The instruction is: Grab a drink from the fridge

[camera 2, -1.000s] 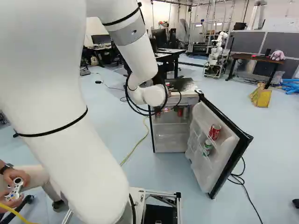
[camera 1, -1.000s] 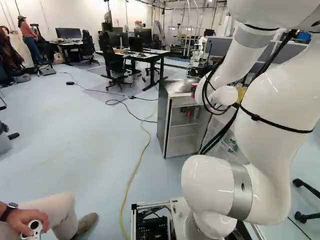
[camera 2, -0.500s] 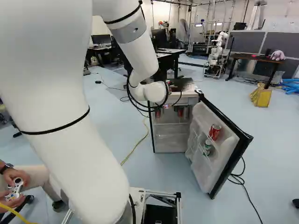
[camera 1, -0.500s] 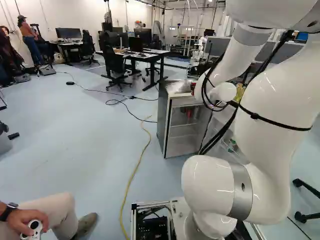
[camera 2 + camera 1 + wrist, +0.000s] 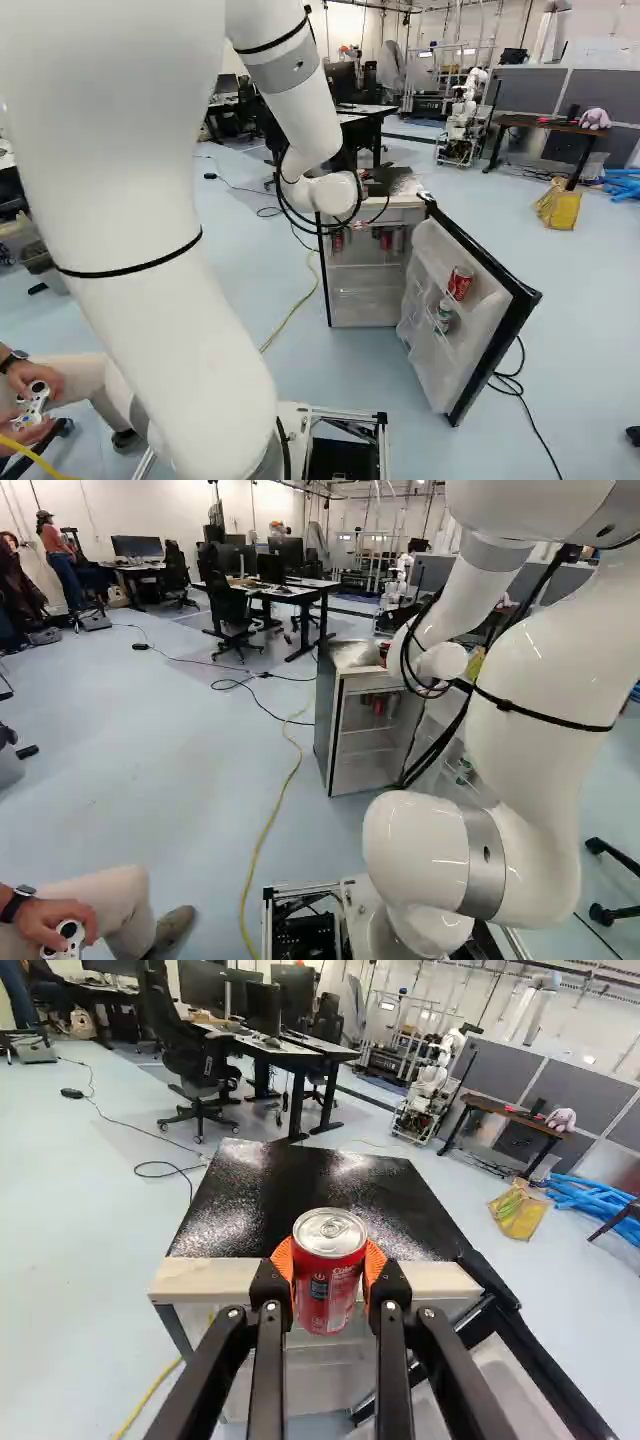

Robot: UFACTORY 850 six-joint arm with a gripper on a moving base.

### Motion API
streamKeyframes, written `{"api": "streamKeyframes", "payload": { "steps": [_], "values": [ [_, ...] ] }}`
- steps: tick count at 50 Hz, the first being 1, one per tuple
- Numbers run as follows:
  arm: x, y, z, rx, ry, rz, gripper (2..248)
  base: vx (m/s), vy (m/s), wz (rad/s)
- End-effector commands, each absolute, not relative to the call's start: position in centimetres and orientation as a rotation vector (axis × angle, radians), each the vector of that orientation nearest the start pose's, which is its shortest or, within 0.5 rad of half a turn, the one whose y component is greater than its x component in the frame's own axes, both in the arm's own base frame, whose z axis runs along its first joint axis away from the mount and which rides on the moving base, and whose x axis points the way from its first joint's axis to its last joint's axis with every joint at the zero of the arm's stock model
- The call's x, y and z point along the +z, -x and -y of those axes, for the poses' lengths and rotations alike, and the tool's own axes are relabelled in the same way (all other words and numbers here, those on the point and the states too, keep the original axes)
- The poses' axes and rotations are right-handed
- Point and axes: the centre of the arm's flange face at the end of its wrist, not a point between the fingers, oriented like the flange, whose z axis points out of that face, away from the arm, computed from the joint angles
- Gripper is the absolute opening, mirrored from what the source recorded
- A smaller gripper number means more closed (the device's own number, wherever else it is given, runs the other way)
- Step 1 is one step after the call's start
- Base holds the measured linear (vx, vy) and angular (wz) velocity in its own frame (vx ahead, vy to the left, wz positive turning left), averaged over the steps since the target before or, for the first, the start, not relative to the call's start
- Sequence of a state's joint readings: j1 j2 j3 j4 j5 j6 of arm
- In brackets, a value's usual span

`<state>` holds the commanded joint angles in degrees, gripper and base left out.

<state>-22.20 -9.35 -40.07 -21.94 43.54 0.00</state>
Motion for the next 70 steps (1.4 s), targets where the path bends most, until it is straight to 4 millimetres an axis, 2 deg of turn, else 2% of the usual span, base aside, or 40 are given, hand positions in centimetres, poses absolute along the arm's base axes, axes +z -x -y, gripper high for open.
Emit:
{"api": "streamKeyframes", "payload": {
  "steps": [36,70],
  "values": [
    [43.0,-49.4,17.0,-1.954,2.695,-0.012,88,0.0,0.0,0.0],
    [42.6,-52.4,16.7,-1.932,2.697,-0.131,88,0.0,0.0,0.0]
  ]
}}
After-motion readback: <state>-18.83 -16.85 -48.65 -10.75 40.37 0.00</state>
